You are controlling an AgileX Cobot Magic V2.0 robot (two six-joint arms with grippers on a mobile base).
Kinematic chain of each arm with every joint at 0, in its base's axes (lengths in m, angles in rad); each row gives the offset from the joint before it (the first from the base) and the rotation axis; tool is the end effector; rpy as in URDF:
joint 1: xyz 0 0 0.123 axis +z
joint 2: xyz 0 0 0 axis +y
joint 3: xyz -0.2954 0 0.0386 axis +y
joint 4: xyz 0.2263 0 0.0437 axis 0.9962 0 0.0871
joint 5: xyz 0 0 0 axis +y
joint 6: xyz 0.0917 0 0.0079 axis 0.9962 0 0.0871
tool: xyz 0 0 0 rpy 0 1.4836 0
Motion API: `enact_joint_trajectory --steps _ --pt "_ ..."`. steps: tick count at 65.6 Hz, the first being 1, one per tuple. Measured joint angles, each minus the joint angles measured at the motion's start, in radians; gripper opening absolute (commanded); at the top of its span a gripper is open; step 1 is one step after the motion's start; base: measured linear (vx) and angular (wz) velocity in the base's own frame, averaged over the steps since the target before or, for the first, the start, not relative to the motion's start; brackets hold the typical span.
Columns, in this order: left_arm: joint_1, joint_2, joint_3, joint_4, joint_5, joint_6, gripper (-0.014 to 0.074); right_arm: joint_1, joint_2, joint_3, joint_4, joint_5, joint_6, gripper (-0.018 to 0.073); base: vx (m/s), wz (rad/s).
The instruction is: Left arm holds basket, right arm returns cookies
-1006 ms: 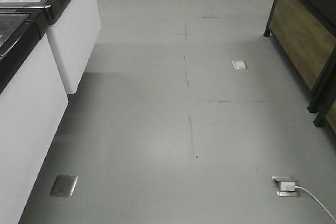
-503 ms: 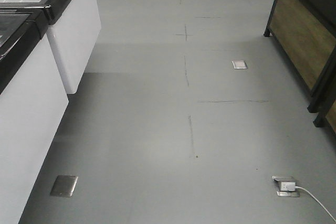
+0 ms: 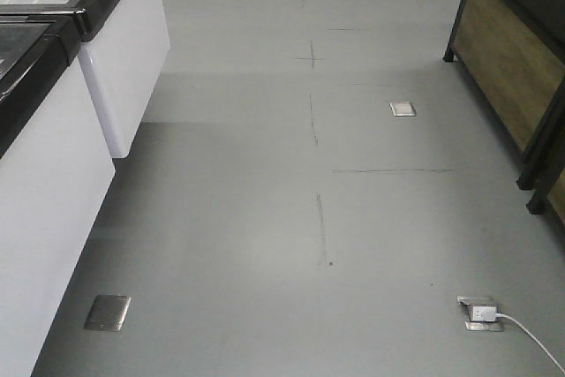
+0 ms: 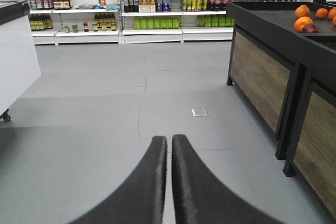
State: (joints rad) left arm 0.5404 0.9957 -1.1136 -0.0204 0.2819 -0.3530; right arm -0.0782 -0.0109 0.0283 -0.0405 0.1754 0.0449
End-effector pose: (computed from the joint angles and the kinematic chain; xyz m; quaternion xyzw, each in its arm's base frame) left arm 0.1572 0.0937 0.4547 -0.3217 0.6594 0.0549 0.6772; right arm 0.0226 -0.0024 0.1883 0.0333 0.7426 -0.0271 0.6683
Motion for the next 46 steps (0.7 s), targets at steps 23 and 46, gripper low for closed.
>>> enact_joint_trajectory --steps 23,46 --pt "0.109 0.049 0.093 -0.002 -0.063 -0.452 0.0472 0.000 0.000 0.000 0.000 0.000 0.000 -0.0009 0.00 0.00" --pt "0.127 0.050 0.304 -0.002 -0.353 -0.825 0.0458 0.000 0.000 0.000 0.000 0.000 0.000 -0.0009 0.00 0.00"
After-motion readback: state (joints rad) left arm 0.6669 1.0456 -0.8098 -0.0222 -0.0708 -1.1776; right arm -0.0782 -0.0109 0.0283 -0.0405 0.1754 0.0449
